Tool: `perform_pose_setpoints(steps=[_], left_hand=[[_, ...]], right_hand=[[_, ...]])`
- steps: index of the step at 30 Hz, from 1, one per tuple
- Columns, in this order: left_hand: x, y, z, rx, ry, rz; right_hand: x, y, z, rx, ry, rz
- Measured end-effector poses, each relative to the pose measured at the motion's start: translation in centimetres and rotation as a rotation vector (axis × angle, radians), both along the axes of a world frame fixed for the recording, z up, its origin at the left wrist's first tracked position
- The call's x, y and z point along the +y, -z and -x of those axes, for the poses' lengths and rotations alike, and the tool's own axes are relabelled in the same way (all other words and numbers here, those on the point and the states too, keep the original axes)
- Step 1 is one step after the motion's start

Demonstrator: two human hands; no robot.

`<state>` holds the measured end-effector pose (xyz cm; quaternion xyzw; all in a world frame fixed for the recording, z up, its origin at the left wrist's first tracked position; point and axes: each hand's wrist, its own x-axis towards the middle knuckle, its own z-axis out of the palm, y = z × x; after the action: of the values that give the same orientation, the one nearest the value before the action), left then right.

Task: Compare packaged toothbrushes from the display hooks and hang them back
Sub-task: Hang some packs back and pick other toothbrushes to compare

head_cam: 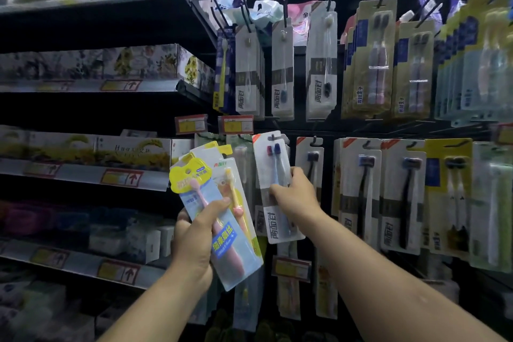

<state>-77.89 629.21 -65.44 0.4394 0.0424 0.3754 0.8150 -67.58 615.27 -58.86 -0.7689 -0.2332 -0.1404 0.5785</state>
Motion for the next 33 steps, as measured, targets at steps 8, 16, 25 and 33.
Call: perform_pose_setpoints(steps=[8,16,25,33], left_hand=[[-0.1,1.1,-0.3,0.024,0.061,-0.034],[-0.2,2.1,0.6,0.035,0.038,-0.063],[-2.1,5.1,2.9,0.077,0.008,-0.036],[-3.3,9.6,4.0,0.114,0.031,0.017]], right_hand=[[1.3,2.6,-2.1,-0.009,0.135,0.129],[0.5,3.5,-0.5,-0.022,0.180,0.209],[-1.3,6.5,6.5,-0.040,-0.302,0.036],[-2.7,12.0,8.2,0.062,-0.413,0.079]])
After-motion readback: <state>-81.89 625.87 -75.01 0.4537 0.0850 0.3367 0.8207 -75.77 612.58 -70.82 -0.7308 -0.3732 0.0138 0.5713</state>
